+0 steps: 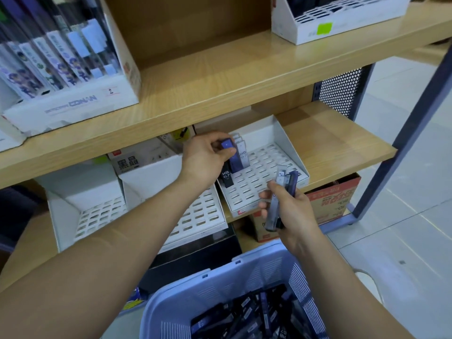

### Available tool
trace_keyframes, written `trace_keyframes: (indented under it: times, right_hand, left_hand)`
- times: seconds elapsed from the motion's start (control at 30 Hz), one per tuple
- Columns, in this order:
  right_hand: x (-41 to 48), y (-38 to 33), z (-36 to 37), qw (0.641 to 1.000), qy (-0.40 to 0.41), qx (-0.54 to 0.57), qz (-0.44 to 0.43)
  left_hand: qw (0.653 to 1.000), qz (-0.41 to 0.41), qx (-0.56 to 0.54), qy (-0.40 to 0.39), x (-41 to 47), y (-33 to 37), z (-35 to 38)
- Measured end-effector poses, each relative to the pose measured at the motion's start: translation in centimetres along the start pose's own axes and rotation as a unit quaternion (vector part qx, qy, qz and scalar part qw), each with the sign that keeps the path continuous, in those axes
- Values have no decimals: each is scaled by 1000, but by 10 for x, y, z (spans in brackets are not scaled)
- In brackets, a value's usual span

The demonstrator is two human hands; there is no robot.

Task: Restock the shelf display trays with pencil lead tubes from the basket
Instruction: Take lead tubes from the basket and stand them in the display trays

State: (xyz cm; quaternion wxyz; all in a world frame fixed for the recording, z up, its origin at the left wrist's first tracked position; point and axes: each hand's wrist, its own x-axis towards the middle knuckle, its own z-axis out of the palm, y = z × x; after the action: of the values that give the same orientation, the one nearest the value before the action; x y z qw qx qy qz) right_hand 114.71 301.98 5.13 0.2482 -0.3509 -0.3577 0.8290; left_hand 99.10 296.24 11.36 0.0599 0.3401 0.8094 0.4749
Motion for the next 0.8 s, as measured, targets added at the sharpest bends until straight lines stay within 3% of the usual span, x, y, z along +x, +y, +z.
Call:
trace_keyframes:
  times: [0.27,0.43,0.5,0.63,0.8]
  right_hand:
    - [2,-3,-2,1000,0,5,4]
    - [1,-4,-3,1000,-9,6,17]
    - [0,-5,-3,1000,-12,5,26]
    - [-3,-7,-2,999,-30,15,35]
    - [-6,-9,0,997,-60,33,38]
  left_hand:
    - [988,40,148,-5,-3,-12,6]
    - [957,103,270,-40,-1,-13,7]
    - [956,116,267,-36,0,-11,7]
    - [981,64,181,6,1,-3,7]
    - [959,128,252,11,2,-6,8]
